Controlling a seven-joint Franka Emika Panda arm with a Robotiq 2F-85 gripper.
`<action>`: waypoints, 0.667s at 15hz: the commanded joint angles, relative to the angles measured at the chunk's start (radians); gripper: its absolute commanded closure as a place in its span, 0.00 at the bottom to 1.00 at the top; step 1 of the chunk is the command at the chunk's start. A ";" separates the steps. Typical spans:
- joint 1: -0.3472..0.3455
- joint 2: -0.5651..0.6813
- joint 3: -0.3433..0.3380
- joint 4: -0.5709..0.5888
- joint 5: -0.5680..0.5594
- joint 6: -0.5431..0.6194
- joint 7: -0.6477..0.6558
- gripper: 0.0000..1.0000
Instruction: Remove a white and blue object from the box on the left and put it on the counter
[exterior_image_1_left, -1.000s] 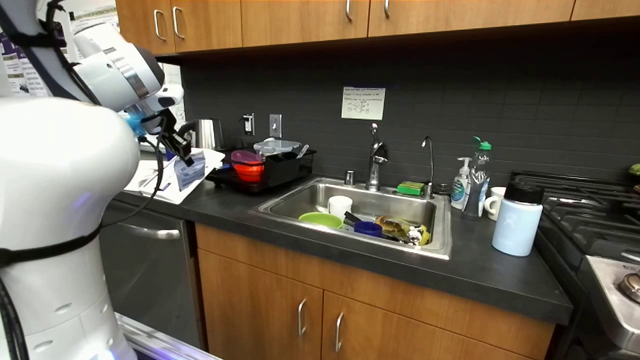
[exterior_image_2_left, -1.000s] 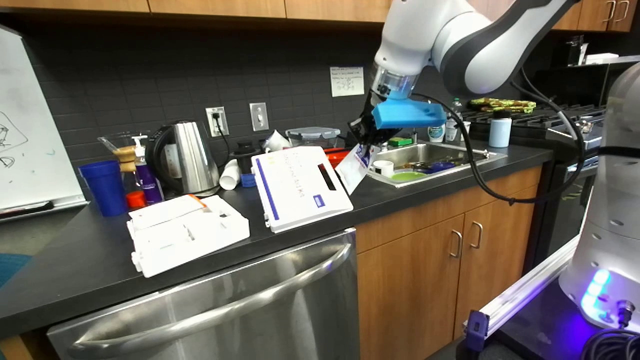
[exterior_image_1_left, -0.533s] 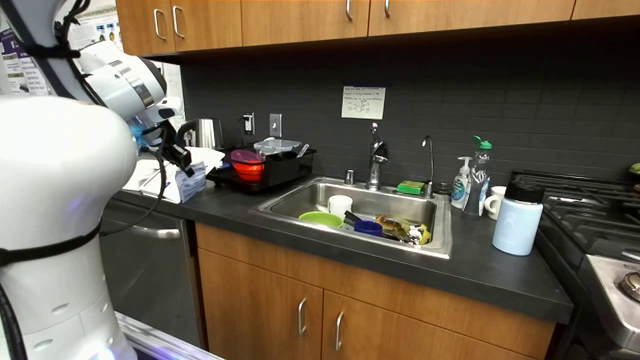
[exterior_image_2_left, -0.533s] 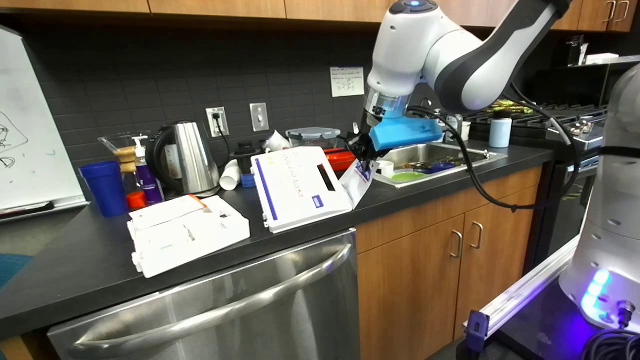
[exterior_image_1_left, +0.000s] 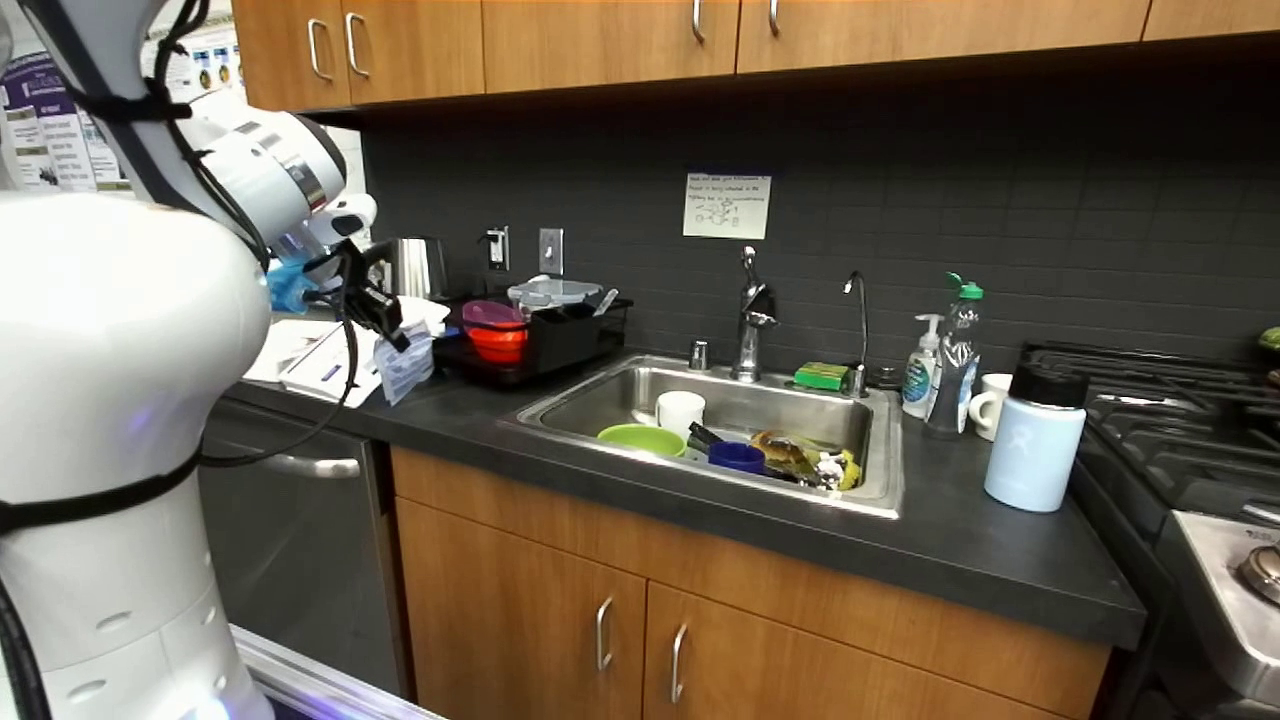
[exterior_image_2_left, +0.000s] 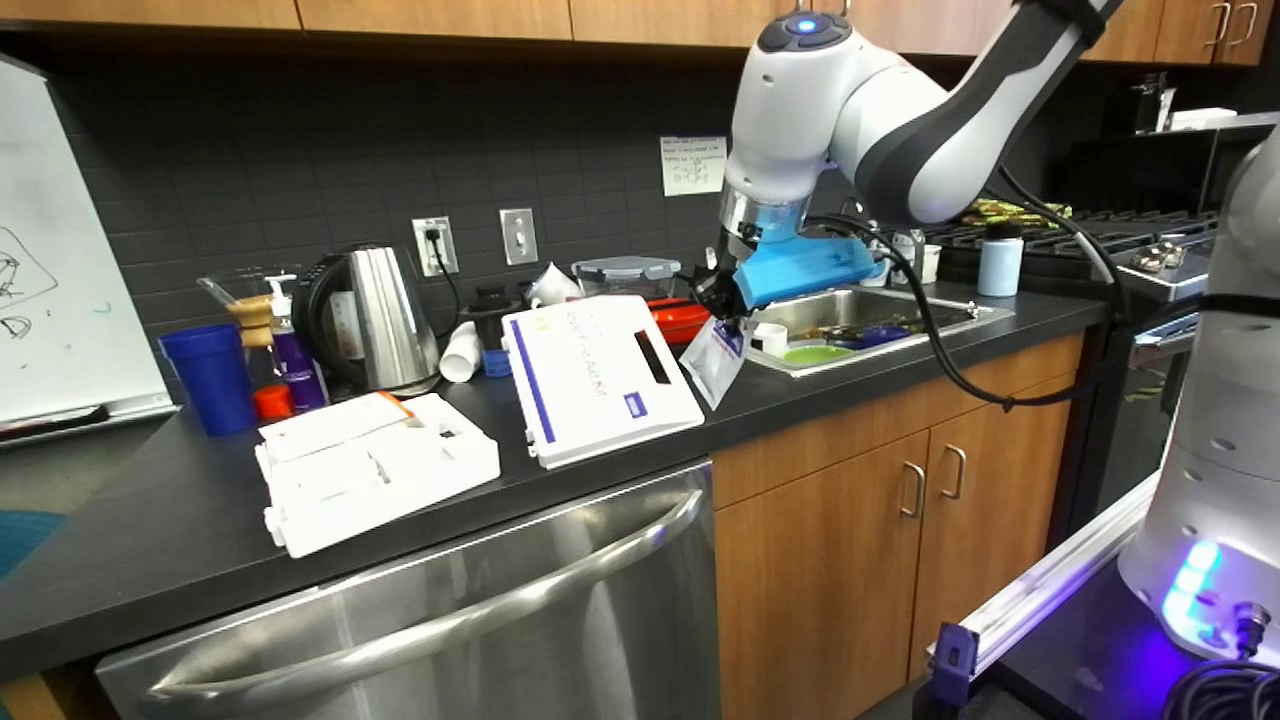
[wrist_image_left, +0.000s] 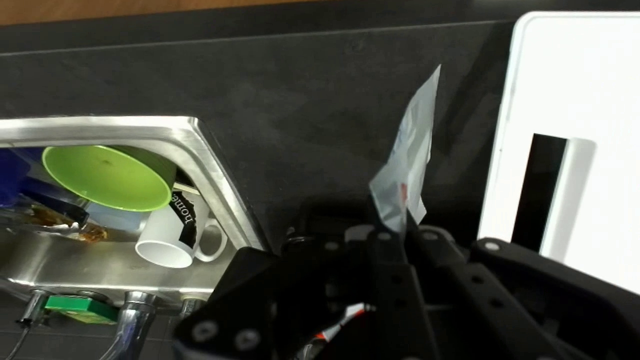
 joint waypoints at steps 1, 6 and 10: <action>-0.027 0.059 0.018 0.050 -0.056 -0.018 0.050 0.99; -0.049 0.138 -0.001 0.093 -0.091 0.002 0.089 0.99; -0.070 0.195 -0.031 0.116 -0.066 0.080 0.093 0.99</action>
